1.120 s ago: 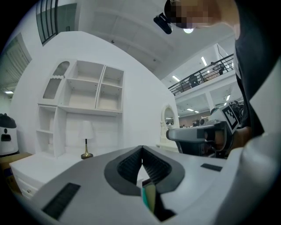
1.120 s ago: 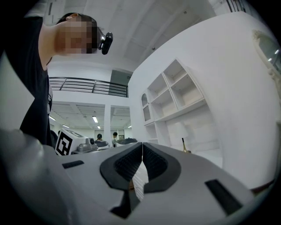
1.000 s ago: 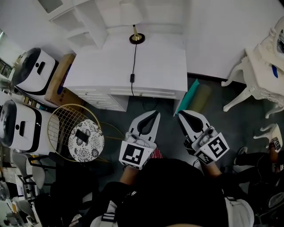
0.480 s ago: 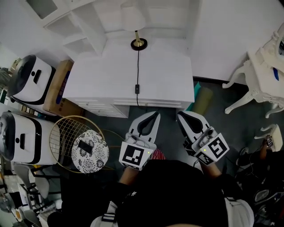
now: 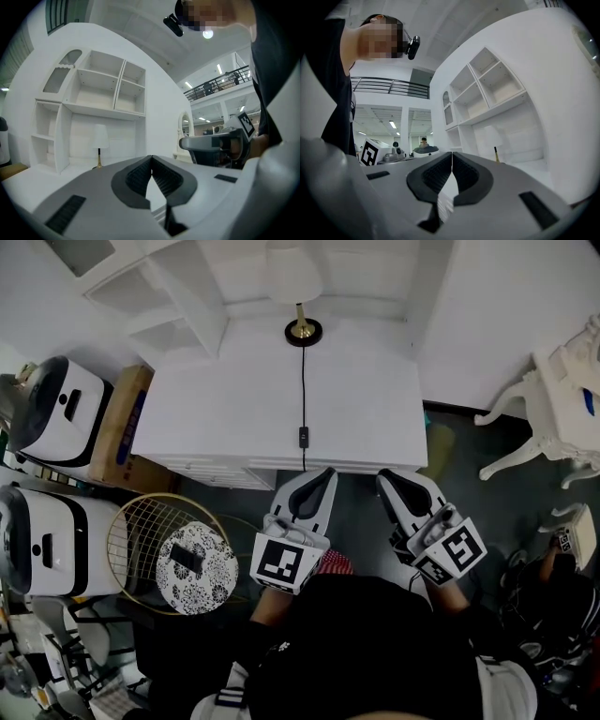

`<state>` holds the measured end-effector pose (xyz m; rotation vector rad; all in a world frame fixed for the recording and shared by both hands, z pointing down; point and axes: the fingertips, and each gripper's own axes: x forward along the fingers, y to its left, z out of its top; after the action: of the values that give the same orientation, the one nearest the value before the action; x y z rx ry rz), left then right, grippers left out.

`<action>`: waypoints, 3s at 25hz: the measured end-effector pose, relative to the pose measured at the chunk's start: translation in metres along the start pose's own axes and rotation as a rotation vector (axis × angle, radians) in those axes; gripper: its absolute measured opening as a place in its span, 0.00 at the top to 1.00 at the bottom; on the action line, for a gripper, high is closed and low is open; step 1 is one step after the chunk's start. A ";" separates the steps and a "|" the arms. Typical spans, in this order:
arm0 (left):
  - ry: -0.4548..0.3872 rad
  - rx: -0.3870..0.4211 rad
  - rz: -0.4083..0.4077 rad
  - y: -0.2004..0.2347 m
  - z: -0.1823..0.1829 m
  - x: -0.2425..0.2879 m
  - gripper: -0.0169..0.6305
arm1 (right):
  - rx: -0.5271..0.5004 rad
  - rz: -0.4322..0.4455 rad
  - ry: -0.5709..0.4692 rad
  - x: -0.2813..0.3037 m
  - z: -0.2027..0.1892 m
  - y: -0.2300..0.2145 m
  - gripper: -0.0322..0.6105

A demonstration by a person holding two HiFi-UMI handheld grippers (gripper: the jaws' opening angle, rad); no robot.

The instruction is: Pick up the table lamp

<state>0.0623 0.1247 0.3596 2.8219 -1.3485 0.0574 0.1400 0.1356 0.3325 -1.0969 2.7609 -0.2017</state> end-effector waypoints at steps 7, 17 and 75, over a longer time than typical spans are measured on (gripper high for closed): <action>-0.006 -0.016 -0.004 0.027 0.000 0.003 0.95 | -0.005 -0.004 0.014 0.026 -0.003 0.001 0.93; -0.001 -0.016 0.007 0.052 -0.003 -0.009 0.95 | -0.018 -0.006 0.009 0.051 -0.005 0.010 0.93; -0.008 -0.031 0.010 0.181 -0.015 0.036 0.95 | -0.041 -0.012 0.012 0.186 -0.017 -0.035 0.93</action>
<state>-0.0559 -0.0164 0.3754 2.7934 -1.3523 0.0248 0.0270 -0.0165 0.3363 -1.1264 2.7818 -0.1538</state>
